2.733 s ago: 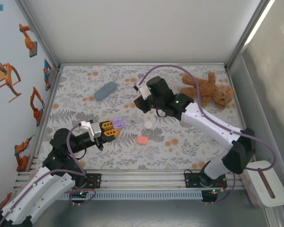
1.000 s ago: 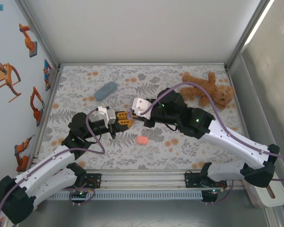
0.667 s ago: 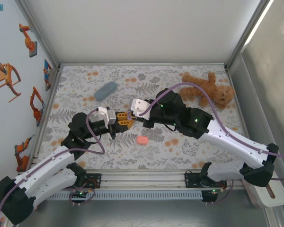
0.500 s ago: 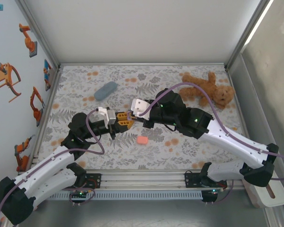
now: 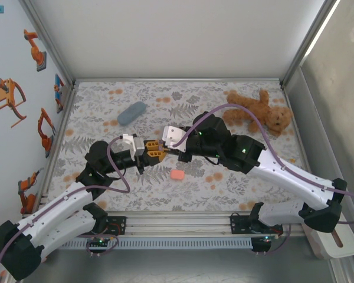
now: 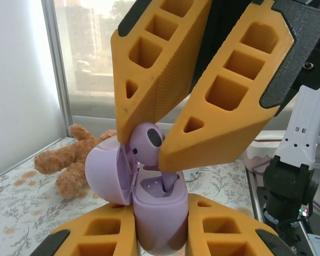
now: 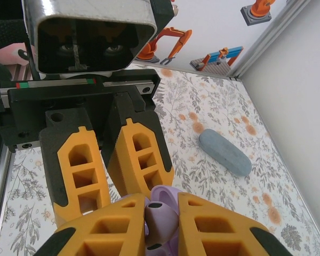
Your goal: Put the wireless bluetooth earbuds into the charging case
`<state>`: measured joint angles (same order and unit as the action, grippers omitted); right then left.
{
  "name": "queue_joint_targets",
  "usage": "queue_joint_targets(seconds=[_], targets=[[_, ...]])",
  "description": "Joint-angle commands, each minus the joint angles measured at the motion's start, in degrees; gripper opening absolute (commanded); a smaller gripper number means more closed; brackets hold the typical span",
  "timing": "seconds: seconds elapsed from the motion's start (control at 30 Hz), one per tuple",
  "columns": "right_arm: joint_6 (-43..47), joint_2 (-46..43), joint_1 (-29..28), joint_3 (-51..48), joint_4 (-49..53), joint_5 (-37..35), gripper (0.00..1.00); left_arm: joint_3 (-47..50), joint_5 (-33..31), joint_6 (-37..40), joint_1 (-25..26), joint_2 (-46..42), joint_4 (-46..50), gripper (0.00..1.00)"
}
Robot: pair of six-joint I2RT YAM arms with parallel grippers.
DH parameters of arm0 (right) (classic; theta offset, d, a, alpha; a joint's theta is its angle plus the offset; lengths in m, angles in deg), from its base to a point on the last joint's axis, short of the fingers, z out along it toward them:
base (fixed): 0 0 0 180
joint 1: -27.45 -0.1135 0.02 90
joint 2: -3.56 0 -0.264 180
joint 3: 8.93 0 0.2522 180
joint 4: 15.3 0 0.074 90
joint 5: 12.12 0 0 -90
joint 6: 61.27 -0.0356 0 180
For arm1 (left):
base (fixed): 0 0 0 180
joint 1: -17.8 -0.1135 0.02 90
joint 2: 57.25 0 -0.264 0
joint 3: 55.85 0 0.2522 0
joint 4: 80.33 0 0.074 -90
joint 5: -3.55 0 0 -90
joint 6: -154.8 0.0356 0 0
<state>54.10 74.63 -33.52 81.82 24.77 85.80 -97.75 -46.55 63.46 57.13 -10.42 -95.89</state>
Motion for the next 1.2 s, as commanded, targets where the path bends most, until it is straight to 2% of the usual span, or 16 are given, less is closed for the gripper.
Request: queue_joint_targets(seconds=[0.0,0.17,0.33,0.53,0.67,0.8,0.93,1.17], targets=[[0.20,0.86,-0.36,1.38,1.35,-0.51,0.19,-1.65,0.53,-0.43,0.13,-0.95,-2.74,0.01],[-0.05,1.04,-0.40,2.11,1.68,0.07,0.24,-1.65,0.44,-0.49,0.11,-0.90,-2.50,0.01],[-0.31,0.50,-0.47,2.58,1.03,0.29,0.34,-1.57,0.44,-0.48,0.05,-0.65,-2.49,0.01],[-1.64,-0.28,-0.45,4.11,0.39,-0.31,0.38,-1.30,0.18,-0.31,0.20,-0.57,-2.19,0.01],[-4.25,-1.34,-0.35,5.50,-1.00,-2.52,0.48,-1.21,-0.32,0.28,0.09,-0.57,-1.03,0.01],[-7.37,-1.73,0.05,6.87,-1.40,-8.16,0.63,-1.39,-0.28,1.04,0.22,-0.87,1.31,0.00],[-13.96,-1.82,4.04,7.12,-1.35,-10.01,0.70,-1.22,-0.75,1.74,0.13,-2.37,3.71,0.00],[-25.45,-1.65,13.30,5.22,0.88,-7.12,0.73,0.10,-1.79,2.39,0.14,-5.93,5.72,0.00]])
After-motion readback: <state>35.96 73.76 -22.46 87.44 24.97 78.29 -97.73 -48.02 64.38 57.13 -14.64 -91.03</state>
